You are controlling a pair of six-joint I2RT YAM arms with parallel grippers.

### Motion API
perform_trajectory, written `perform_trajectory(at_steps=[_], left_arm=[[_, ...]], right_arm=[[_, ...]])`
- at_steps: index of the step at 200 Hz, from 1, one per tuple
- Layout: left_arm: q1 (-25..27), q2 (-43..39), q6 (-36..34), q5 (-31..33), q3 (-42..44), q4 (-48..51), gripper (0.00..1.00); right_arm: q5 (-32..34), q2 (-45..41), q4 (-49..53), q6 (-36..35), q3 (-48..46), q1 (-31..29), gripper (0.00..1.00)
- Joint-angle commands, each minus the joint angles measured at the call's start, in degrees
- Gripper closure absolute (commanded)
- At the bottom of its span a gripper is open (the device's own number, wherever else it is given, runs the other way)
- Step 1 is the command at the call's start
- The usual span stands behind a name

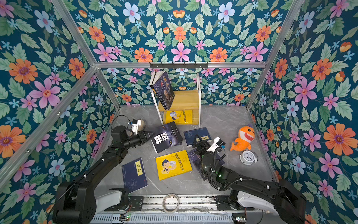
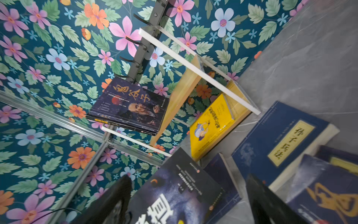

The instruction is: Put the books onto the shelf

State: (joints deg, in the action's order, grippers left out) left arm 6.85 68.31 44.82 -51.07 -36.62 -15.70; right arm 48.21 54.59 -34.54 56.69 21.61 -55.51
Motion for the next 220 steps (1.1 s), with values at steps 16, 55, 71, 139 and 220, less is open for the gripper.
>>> perform_trajectory(at_steps=[16,55,71,139,220], left_arm=[[-0.50,-0.28,-1.66,-1.92,-0.92,-1.28,1.00],[-1.22,-0.05,-1.71,-2.15,-1.36,-0.90,1.00],[-1.27,-0.57,-1.93,-2.32,-0.92,-1.25,1.00],[-2.10,-0.96,1.54,-3.51,-1.29,-2.61,1.00],[-1.93,-1.25,7.26,-5.92,-1.01,-6.80,1.00]], right_arm=[[-4.75,-9.19,6.54,-11.40,-2.25,2.70,0.01],[-10.39,-15.87,15.99,-21.90,0.09,6.63,0.01],[-11.53,-16.20,16.41,-30.47,1.02,6.65,0.01],[-25.09,-9.97,19.13,-62.98,7.88,6.68,0.05],[-37.13,-1.40,14.10,-92.83,10.02,3.15,0.05]])
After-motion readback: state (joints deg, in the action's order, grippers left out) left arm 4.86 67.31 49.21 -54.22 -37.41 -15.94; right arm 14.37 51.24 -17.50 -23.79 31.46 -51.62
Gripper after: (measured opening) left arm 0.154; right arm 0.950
